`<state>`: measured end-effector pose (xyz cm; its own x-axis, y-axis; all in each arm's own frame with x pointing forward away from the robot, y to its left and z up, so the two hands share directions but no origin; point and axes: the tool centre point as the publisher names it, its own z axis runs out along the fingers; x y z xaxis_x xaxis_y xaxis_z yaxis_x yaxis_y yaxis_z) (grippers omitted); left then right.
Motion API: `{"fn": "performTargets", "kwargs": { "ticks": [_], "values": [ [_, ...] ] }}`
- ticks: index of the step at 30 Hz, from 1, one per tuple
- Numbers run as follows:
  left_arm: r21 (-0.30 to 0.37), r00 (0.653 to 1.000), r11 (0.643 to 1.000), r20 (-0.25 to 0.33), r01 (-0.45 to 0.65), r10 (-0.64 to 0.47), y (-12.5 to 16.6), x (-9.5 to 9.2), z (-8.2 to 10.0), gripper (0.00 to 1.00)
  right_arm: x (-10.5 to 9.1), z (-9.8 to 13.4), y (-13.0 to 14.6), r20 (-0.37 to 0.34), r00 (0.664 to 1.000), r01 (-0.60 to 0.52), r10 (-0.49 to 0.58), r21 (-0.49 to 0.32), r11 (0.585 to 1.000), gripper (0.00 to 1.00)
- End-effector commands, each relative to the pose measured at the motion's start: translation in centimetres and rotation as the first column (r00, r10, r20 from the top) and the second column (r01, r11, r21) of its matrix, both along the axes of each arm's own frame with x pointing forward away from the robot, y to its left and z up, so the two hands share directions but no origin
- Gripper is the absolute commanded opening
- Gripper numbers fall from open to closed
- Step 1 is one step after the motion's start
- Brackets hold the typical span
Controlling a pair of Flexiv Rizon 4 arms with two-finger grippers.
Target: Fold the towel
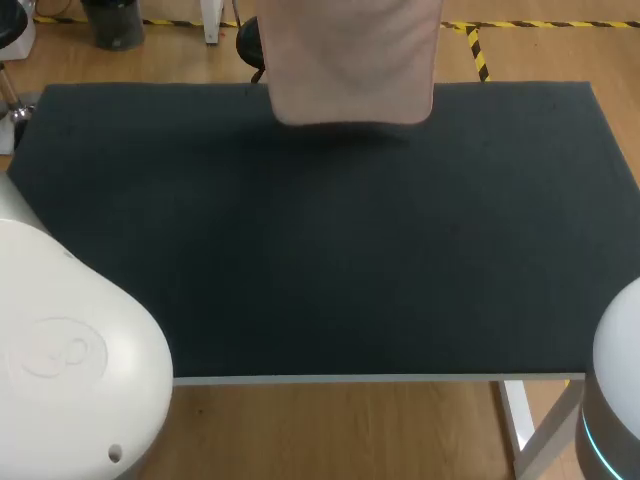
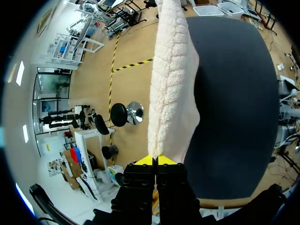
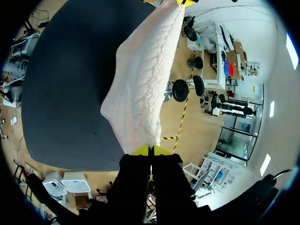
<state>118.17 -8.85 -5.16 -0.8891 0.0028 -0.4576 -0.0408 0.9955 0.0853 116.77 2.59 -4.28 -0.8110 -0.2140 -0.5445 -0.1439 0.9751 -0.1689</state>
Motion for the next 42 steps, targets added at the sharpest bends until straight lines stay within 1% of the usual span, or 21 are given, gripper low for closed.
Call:
{"fn": "performTargets", "kwargs": {
  "ticks": [1,4,5,6,8,11,14,16,18,22,24,26,30,34,35,36,37,38,39,40,42],
  "values": [
    [0.021,1.0,0.999,0.001,0.025,-0.025,-0.4,-1.8,-1.9,0.0,-2.3,-1.7,0.2,0.0,1.0,-0.016,0.016,-0.031,0.999,0.0],
    [0.038,0.997,0.998,-0.044,0.058,-0.057,-0.8,-4.0,-4.9,0.0,-4.3,-3.8,0.2,-0.038,0.998,-0.041,0.04,-0.037,0.998,0.0],
    [0.04,0.996,0.997,-0.062,0.064,-0.062,-0.9,-4.9,-5.9,0.0,-5.2,-4.6,0.2,-0.041,0.998,-0.042,0.04,-0.058,0.997,0.0],
    [0.03,0.994,0.997,-0.079,0.075,-0.073,-1.0,-5.9,-6.9,0.0,-6.0,-5.4,0.0,-0.055,0.998,-0.044,0.041,-0.055,0.998,0.0],
    [0.021,0.99,0.996,-0.11,0.086,-0.084,-1.2,-7.7,-8.3,0.0,-7.5,-6.9,-0.4,-0.09,0.995,-0.043,0.039,-0.043,0.998,0.0],
    [-0.004,0.985,0.995,-0.142,0.095,-0.095,-1.1,-10.4,-9.8,0.0,-9.7,-9.0,-1.1,-0.141,0.99,-0.027,0.023,-0.025,0.999,0.0],
    [-0.024,0.983,0.995,-0.159,0.092,-0.095,-0.7,-12.6,-10.6,0.0,-11.7,-10.1,-2.0,-0.165,0.986,-0.002,0.001,-0.005,1.0,0.0],
    [-0.055,0.981,0.995,-0.172,0.085,-0.093,-0.3,-13.9,-10.9,0.0,-12.9,-10.4,-2.3,-0.173,0.985,0.008,-0.008,-0.002,1.0,0.0],
    [-0.052,0.981,0.995,-0.174,0.082,-0.09,0.0,-14.9,-10.9,0.0,-14.0,-10.6,-2.6,-0.174,0.985,0.016,-0.017,-0.007,1.0,0.0],
    [-0.078,0.979,0.994,-0.179,0.08,-0.093,0.6,-16.9,-10.8,0.0,-16.1,-11.0,-2.8,-0.18,0.983,0.029,-0.028,0.0,1.0,0.0],
    [-0.08,0.978,0.993,-0.187,0.083,-0.097,0.6,-17.8,-10.8,0.0,-17.0,-11.3,-2.8,-0.199,0.979,0.037,-0.033,0.017,0.999,0.0],
    [-0.097,0.974,0.992,-0.201,0.085,-0.103,0.6,-18.7,-11.0,0.0,-17.7,-11.6,-2.8,-0.211,0.977,0.041,-0.035,0.024,0.999,0.0],
    [-0.101,0.966,0.99,-0.229,0.099,-0.121,0.1,-19.6,-11.8,0.0,-18.9,-12.2,-2.5,-0.222,0.974,0.046,-0.039,0.028,0.999,0.0],
    [-0.102,0.955,0.99,-0.269,0.098,-0.122,-0.6,-19.2,-13.5,0.0,-18.8,-14.2,-2.5,-0.275,0.96,0.062,-0.053,0.025,0.998,0.0],
    [-0.096,0.954,0.991,-0.275,0.096,-0.119,-0.6,-19.1,-13.9,0.0,-18.8,-14.5,-2.5,-0.278,0.959,0.065,-0.058,0.017,0.998,0.0],
    [-0.107,0.947,0.99,-0.298,0.087,-0.116,-0.7,-18.8,-14.6,0.0,-18.6,-15.3,-2.5,-0.296,0.953,0.074,-0.067,0.015,0.997,0.0],
    [-0.108,0.946,0.991,-0.304,0.085,-0.114,-0.8,-18.7,-14.9,0.0,-18.5,-15.8,-2.5,-0.306,0.949,0.078,-0.068,0.019,0.997,0.0],
    [-0.104,0.94,0.991,-0.322,0.082,-0.112,-0.9,-18.5,-15.8,0.0,-18.4,-16.6,-2.6,-0.321,0.944,0.081,-0.072,0.012,0.997,0.0],
    [-0.11,0.936,0.991,-0.336,0.075,-0.108,-1.0,-18.3,-16.2,0.0,-18.3,-17.1,-2.6,-0.332,0.94,0.087,-0.079,0.01,0.996,0.0],
    [-0.109,0.931,0.992,-0.352,0.067,-0.101,-1.1,-18.0,-17.2,0.0,-18.1,-18.0,-2.6,-0.355,0.931,0.094,-0.08,0.021,0.995,0.0],
    [-0.13,0.917,0.99,-0.387,0.05,-0.097,-1.1,-17.7,-18.4,0.0,-17.8,-19.3,-2.6,-0.38,0.921,0.107,-0.091,0.02,0.994,0.0]
  ]
}}
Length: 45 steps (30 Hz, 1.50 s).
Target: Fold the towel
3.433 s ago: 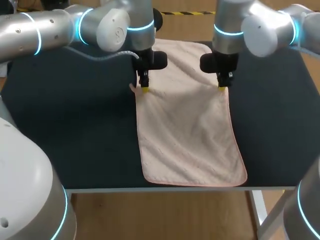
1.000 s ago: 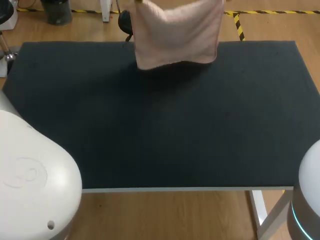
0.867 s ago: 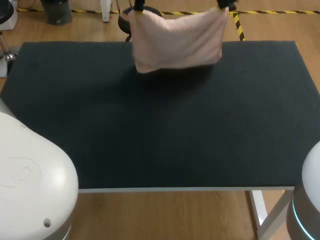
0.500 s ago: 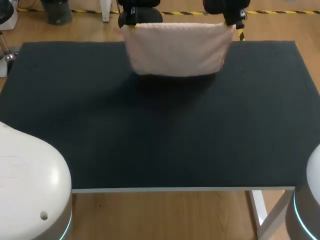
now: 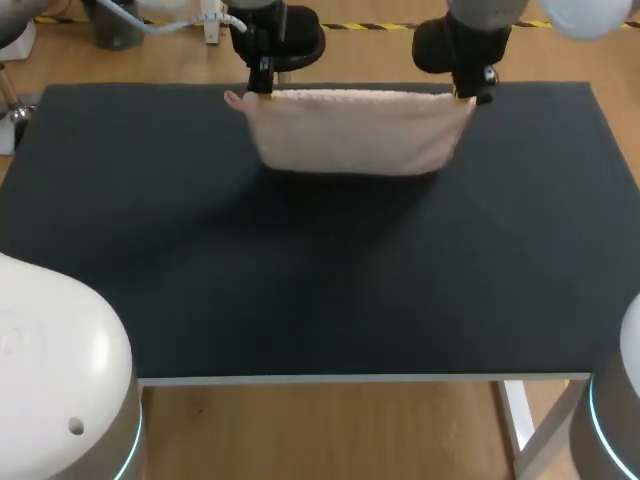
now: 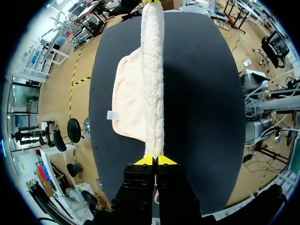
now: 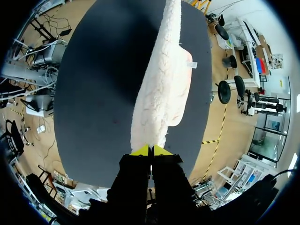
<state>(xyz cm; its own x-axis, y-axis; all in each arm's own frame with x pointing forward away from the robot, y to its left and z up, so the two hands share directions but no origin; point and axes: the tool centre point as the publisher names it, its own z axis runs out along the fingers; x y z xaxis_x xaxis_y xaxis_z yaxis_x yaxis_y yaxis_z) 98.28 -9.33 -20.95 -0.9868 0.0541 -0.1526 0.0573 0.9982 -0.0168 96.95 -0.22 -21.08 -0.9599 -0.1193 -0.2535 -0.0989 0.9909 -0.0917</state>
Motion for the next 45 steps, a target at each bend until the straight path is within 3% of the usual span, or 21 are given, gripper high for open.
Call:
{"fn": "performTargets", "kwargs": {
  "ticks": [1,3,7,13,24,31,45],
  "values": [
    [-0.008,0.996,1.0,-0.088,-0.01,0.009,-0.7,2.3,-3.2,0.0,2.3,-3.3,0.2,-0.073,0.997,0.015,-0.015,0.008,1.0,0.0],
    [-0.023,0.992,0.999,-0.125,-0.024,0.02,-0.8,2.7,-4.2,0.0,2.6,-4.5,0.3,-0.103,0.994,0.029,-0.027,0.012,1.0,0.0],
    [0.057,0.983,0.998,-0.182,-0.03,0.04,-1.3,3.5,-6.7,0.0,3.6,-6.6,0.4,-0.153,0.987,0.055,-0.053,0.012,0.998,0.0],
    [0.091,0.967,0.995,-0.245,-0.046,0.067,-1.5,4.8,-9.3,0.0,5.4,-9.1,0.2,-0.205,0.975,0.08,-0.083,-0.026,0.996,0.0],
    [0.124,0.944,0.988,-0.303,-0.096,0.13,-1.4,6.8,-12.6,0.0,8.6,-13.5,0.4,-0.27,0.957,0.075,-0.102,-0.109,0.991,0.0],
    [0.136,0.931,0.984,-0.331,-0.114,0.154,-1.3,8.1,-14.1,0.0,10.3,-15.3,0.5,-0.289,0.95,0.087,-0.116,-0.11,0.99,0.0],
    [0.14,0.928,0.981,-0.328,-0.135,0.175,-0.9,10.1,-15.1,0.0,11.9,-15.3,0.5,-0.249,0.961,0.095,-0.12,-0.11,0.989,0.0]
  ]
}}
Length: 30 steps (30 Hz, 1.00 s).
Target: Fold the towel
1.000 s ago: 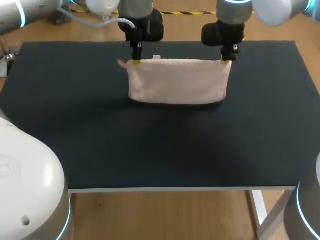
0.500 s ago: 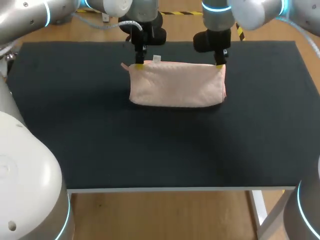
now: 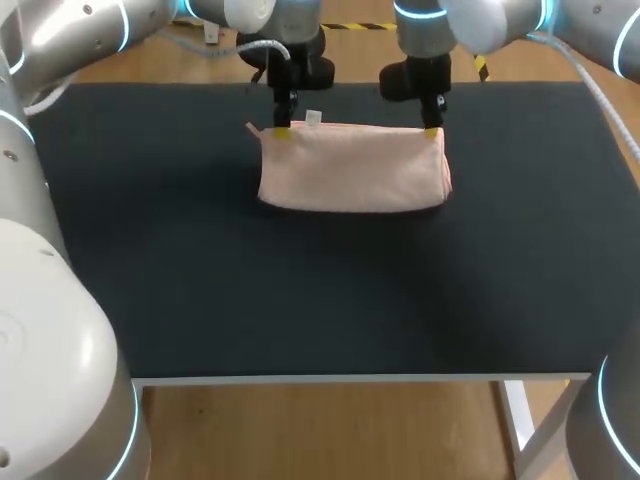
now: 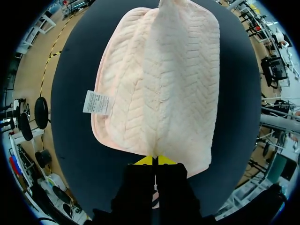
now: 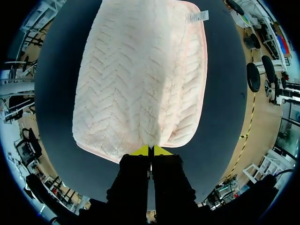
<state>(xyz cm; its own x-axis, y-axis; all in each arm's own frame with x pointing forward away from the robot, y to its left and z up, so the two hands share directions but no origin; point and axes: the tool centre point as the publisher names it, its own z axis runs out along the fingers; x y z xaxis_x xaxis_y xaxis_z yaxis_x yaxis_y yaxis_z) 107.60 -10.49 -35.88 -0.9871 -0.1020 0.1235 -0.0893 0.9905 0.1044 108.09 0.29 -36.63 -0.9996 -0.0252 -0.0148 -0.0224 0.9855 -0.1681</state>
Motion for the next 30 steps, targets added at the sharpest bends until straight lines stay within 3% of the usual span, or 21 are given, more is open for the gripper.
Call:
{"fn": "performTargets", "kwargs": {
  "ticks": [1,5,6,7,15,21,27,30],
  "values": [
    [-0.005,0.998,1.0,-0.065,-0.005,0.005,0.2,0.9,-0.1,0.0,1.0,0.3,0.0,-0.021,1.0,0.001,-0.001,-0.005,1.0,0.0],
    [-0.006,0.999,1.0,-0.05,0.003,-0.003,0.2,1.2,0.0,0.01,1.5,0.4,0.1,-0.011,1.0,-0.006,0.006,-0.01,1.0,0.0],
    [-0.001,0.998,1.0,-0.056,0.006,-0.006,0.2,1.2,0.0,0.41,1.5,0.4,0.2,-0.011,1.0,-0.007,0.007,-0.009,1.0,0.38],
    [-0.003,0.998,1.0,-0.06,0.014,-0.014,0.2,1.3,0.0,1.0,1.6,0.5,0.2,-0.015,1.0,-0.006,0.006,-0.007,1.0,1.0],
    [-0.08,0.999,0.996,0.012,0.041,-0.04,0.7,0.5,3.0,1.0,0.1,3.1,-0.3,0.042,0.999,-0.015,0.014,0.024,1.0,1.0],
    [-0.133,0.983,0.976,0.077,0.173,-0.164,1.3,-1.2,6.3,1.0,-1.1,6.1,-0.6,0.142,0.988,-0.058,0.064,-0.041,0.997,1.0],
    [-0.206,0.973,0.956,0.147,0.207,-0.179,2.4,-3.1,9.0,1.0,0.8,5.9,-0.8,0.168,0.98,-0.091,0.106,-0.095,0.991,1.0],
    [-0.238,0.97,0.947,0.167,0.213,-0.176,2.6,-4.1,10.0,1.0,1.4,6.2,-0.7,0.157,0.984,-0.079,0.083,-0.032,0.996,1.0]
  ]
}}
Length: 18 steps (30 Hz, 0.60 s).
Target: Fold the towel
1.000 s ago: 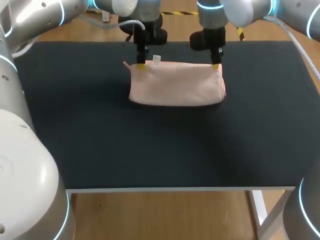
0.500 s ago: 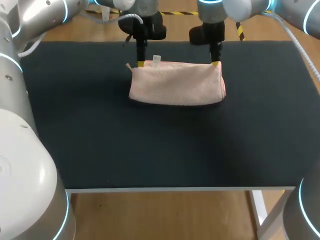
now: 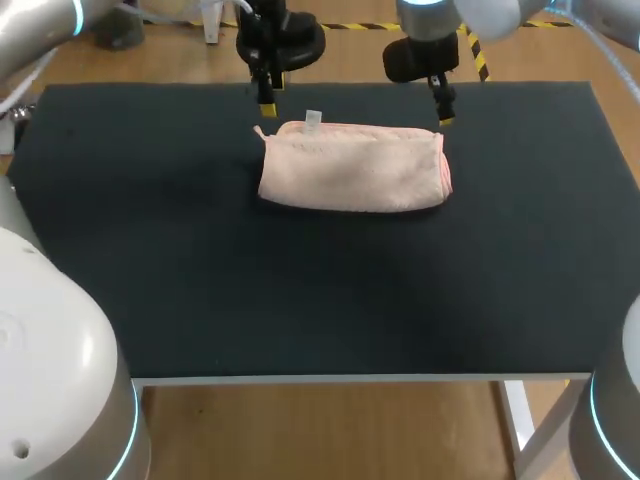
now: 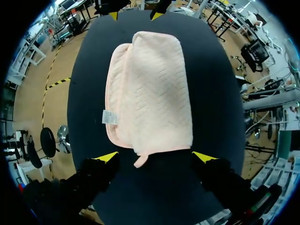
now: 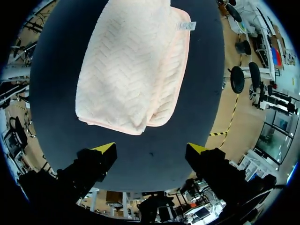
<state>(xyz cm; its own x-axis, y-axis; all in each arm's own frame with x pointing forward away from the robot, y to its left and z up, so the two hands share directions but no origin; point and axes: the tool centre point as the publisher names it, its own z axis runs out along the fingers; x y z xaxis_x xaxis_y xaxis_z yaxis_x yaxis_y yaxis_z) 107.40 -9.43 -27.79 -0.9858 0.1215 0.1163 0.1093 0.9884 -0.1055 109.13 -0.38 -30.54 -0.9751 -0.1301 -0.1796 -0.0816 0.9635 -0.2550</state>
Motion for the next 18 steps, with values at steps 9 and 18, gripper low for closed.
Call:
{"fn": "performTargets", "kwargs": {
  "ticks": [9,18],
  "values": [
    [-0.223,0.988,0.972,0.15,0.079,-0.046,2.3,-6.2,3.2,1.0,-2.5,1.6,0.4,-0.009,1.0,0.024,-0.023,0.111,0.994,1.0],
    [-0.485,0.999,0.874,0.045,0.04,-0.021,4.4,-6.2,2.1,1.0,-4.4,3.3,0.0,0.017,0.999,0.034,-0.036,0.094,0.995,1.0]
  ]
}}
